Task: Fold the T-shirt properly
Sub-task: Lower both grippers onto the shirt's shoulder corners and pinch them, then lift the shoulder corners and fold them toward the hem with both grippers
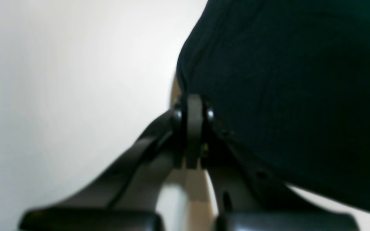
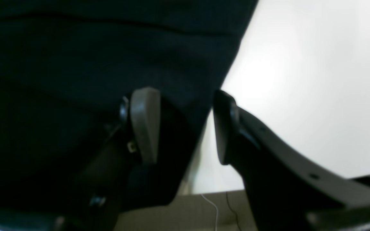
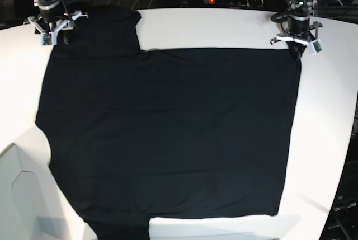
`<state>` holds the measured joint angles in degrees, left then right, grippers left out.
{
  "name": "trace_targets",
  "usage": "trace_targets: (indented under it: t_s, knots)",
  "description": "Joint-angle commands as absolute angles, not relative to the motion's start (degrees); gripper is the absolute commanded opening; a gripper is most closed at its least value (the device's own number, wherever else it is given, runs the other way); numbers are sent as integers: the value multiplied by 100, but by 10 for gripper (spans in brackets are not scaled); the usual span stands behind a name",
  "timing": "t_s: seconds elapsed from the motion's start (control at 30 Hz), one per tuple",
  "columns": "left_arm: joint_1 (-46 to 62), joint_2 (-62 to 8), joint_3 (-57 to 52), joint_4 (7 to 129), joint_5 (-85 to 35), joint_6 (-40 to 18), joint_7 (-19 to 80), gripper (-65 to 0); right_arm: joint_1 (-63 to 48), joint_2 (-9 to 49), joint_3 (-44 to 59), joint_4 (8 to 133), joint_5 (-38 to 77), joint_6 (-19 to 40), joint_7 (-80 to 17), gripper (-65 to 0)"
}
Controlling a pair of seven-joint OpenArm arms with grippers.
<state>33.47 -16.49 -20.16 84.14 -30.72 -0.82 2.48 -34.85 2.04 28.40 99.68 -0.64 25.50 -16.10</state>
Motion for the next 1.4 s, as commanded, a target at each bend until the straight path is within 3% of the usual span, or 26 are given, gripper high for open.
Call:
trace_targets:
  t_s: [0.0,0.53,0.63,0.83,1.37]
  knots:
    - [3459,-1684,-2026,8409,-3046,13,523,-650,-3547,251,2870,10053,-13,2615,-1552,-368]
    - [3468,-1675,-2035,8409,-3046,13,505,-650,-3609,330,2862,9499,-13,2633,-1560,-383]
    - [3530,-1675,-2035,8409,-3073,13,505,-650,-3609,330,2862,9499,-13,2633,-1560,-448]
    - [3530,-1675,-2035,8409,-3081,13,497,-650,-3600,330,2862,9499,-13,2633,-1560,-650]
    - [3530,-1657,-2404,9191,-3064,22,523,-650,-3556,295,2879,10782,-4,2633,-1560,-650]
